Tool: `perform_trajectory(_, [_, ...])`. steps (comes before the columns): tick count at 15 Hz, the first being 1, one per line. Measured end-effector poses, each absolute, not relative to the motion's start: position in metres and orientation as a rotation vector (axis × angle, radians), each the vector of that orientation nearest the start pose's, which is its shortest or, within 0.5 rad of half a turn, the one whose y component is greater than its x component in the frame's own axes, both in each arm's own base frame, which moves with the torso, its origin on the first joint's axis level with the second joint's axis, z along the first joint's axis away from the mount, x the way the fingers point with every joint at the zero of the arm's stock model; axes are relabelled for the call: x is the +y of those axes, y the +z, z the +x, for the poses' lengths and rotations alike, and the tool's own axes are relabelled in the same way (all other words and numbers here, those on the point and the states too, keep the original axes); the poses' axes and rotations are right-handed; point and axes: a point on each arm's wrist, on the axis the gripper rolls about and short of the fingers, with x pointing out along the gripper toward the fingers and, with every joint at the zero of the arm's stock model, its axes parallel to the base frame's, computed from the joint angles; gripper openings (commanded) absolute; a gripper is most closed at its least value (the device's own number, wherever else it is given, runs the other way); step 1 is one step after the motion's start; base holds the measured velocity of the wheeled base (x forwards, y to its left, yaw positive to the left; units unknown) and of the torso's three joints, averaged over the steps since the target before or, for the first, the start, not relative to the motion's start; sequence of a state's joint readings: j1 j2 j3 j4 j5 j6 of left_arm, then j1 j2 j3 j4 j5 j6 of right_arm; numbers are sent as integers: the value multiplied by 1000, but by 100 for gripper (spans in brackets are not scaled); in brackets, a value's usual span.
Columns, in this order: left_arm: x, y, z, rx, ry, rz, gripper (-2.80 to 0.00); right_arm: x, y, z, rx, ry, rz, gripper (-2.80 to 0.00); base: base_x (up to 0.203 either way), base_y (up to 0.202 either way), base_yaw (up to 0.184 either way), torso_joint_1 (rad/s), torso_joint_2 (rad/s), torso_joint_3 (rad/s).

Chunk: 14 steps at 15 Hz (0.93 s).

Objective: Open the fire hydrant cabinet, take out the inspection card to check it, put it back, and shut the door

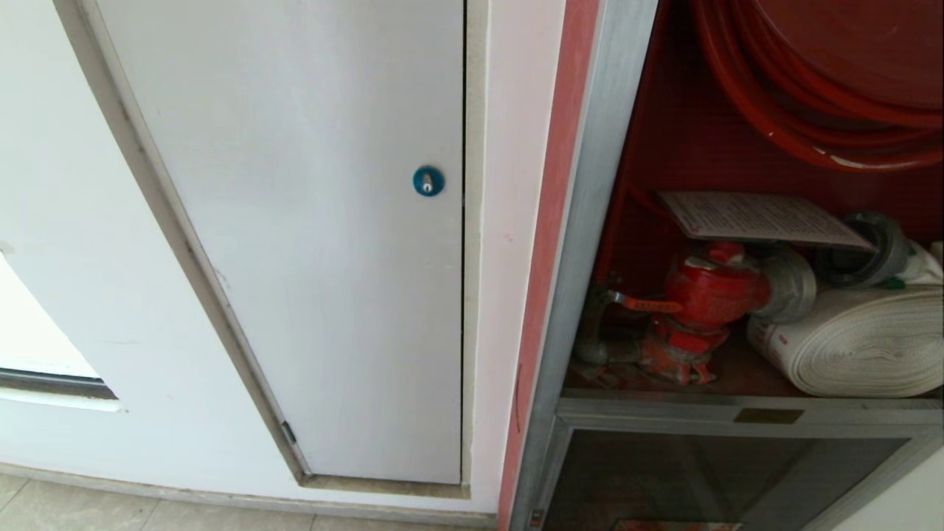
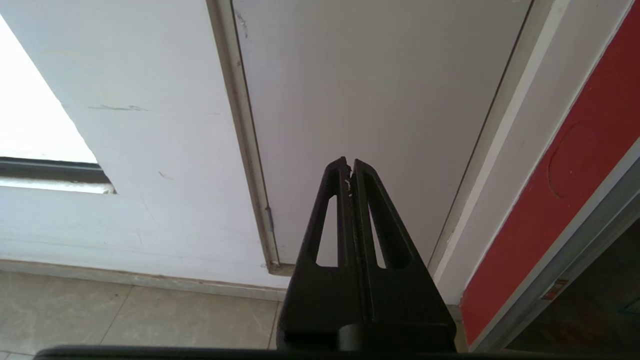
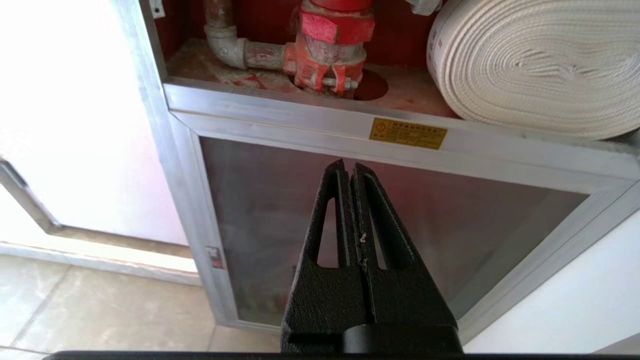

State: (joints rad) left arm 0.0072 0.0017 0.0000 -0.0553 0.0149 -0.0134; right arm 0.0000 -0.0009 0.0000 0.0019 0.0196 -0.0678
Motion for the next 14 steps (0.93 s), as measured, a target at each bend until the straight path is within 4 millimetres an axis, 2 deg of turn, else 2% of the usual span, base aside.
perform_trajectory(3, [0,81,-23,-54,22,-14,-280,0,75,-23,-1,11,-7,-280,0,0,0,0,0,0])
perform_trajectory(14, [0,81,-23,-54,22,-13,-280,0,75,-23,-1,10,-4,-280,0,0,0,0,0,0])
